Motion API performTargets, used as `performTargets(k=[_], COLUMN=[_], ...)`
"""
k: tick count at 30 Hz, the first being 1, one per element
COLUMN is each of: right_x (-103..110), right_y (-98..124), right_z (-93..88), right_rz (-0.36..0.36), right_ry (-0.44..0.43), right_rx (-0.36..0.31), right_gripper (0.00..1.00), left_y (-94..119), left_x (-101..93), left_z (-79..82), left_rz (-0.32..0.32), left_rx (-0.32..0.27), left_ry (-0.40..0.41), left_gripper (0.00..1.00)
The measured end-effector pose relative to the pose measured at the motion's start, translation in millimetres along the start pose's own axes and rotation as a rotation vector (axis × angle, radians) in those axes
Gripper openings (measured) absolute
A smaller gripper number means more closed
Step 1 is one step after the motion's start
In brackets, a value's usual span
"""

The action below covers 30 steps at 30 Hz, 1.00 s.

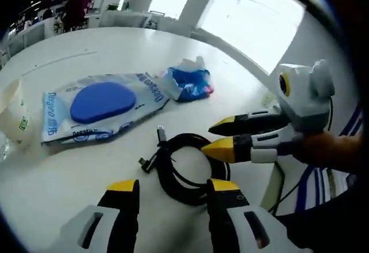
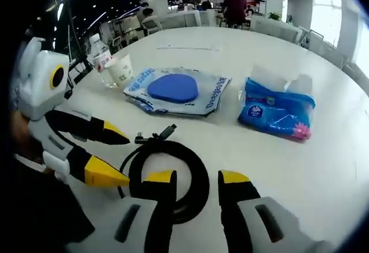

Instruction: Arrange the tabletop items into an orderly group along one side of the table until the central work area is clear of visible clutter.

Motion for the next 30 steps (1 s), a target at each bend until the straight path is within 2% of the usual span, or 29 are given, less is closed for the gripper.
performTargets(k=[5, 8, 14, 19, 25, 30], right_x=[0, -1, -1, -2, -6, -17], right_y=[0, -1, -1, -3, 2, 2], right_z=[-8.1, -9.3, -9.0, -8.1, 1.1, 3.8], right_rz=[-0.002, -0.011, -0.022, -0.035, -0.05, -0.066], right_ry=[-0.024, -0.021, -0.016, -0.022, -0.036, -0.043], right_rx=[0.022, 0.02, 0.028, 0.027, -0.01, -0.015], right_gripper=[0.12, 0.1, 0.07, 0.04, 0.04, 0.04], left_y=[-6, -10, -15, -15, -15, -20], left_x=[1.0, 1.5, -3.3, -2.2, -3.4, -7.8], left_z=[-0.6, -1.7, 0.2, 2.4, 14.3, 20.4], left_rz=[0.013, 0.019, 0.038, 0.05, 0.028, 0.012], left_rx=[0.022, 0.034, 0.04, 0.035, 0.007, 0.009], left_ry=[-0.029, -0.004, -0.043, -0.005, 0.026, 0.012], left_gripper=[0.3, 0.27, 0.18, 0.11, 0.08, 0.08])
Point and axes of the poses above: the point that each gripper's makers call its tool centre point, and the gripper's own axes: y roughly backward along the fingers, x roughly to its left, z roughly out of its top, the point moved 5 cm from there along y, roughly backward along the fingers, and after that the axes turned 5 degrees about -x, right-handed, at the moved point
